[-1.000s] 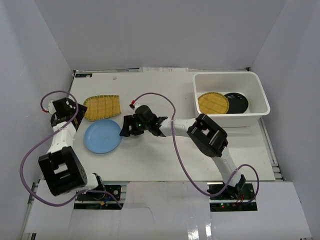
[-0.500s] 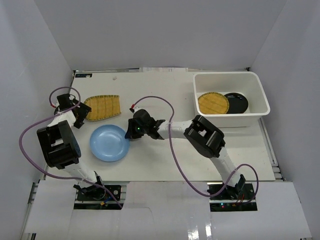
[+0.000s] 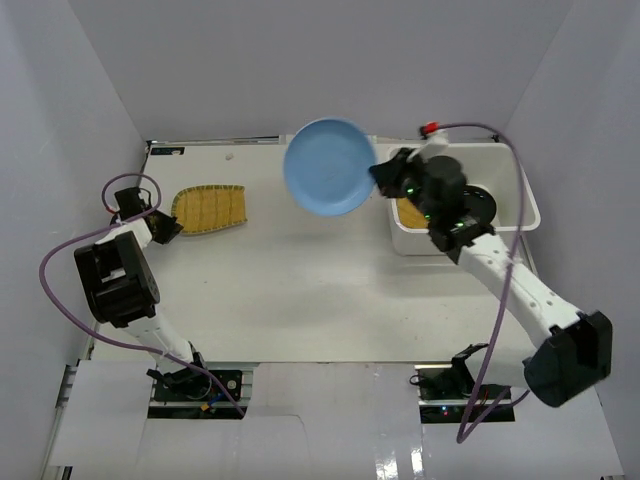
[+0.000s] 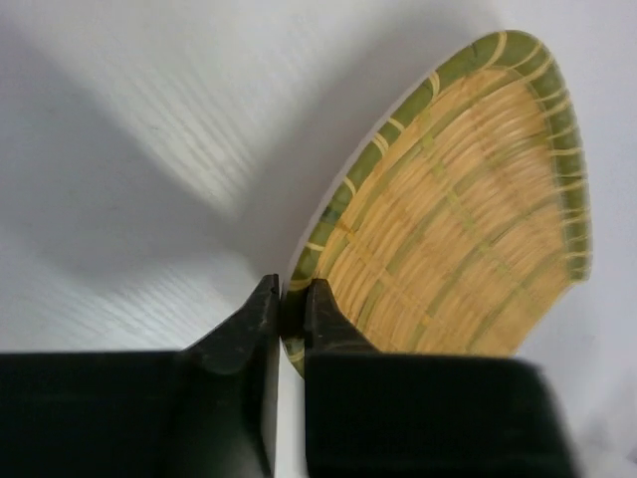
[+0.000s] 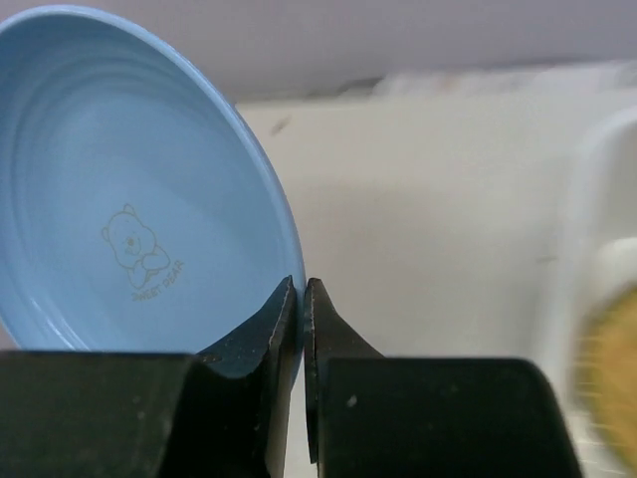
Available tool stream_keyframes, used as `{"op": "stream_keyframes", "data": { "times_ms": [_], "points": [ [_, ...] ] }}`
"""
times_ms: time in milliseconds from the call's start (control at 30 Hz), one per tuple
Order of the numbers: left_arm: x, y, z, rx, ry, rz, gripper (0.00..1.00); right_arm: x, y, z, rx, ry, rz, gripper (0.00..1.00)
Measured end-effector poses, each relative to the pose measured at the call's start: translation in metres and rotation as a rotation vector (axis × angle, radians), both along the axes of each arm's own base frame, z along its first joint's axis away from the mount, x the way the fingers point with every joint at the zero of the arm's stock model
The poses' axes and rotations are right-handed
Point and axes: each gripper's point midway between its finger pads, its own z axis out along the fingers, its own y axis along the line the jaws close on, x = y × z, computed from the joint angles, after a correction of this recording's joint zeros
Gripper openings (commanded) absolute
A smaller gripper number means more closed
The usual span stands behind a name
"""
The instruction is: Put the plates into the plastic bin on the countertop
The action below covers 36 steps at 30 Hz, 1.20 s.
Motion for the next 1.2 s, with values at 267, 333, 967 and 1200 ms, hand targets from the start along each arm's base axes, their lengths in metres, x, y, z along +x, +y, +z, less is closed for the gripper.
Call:
{"op": "stream_keyframes", "data": {
  "times_ms": [267,333,967,1200],
  "points": [
    [0.014,-0.017,0.013,-0.078,-0.111,-0.044,0.0,0.059,-0.258,0.017,-0.156,-0.02,-0.674,0.08],
    [0.01,-0.029,0.018,-0.102,-0.122,-0.059,0.0,0.061,-0.29,-0.006,-0.199,0.059,-0.742,0.08],
    [-0.004,-0.324,0.274,-0.27,-0.655,-0.726,0.0,0.072,-0.307,-0.134,-0.371,0.428,-0.652,0.77],
    [-0.011,-0.436,0.287,-0.332,-0.662,-0.91,0.0,0.095,-0.318,-0.028,-0.272,0.237,-0.693,0.46]
  ]
}}
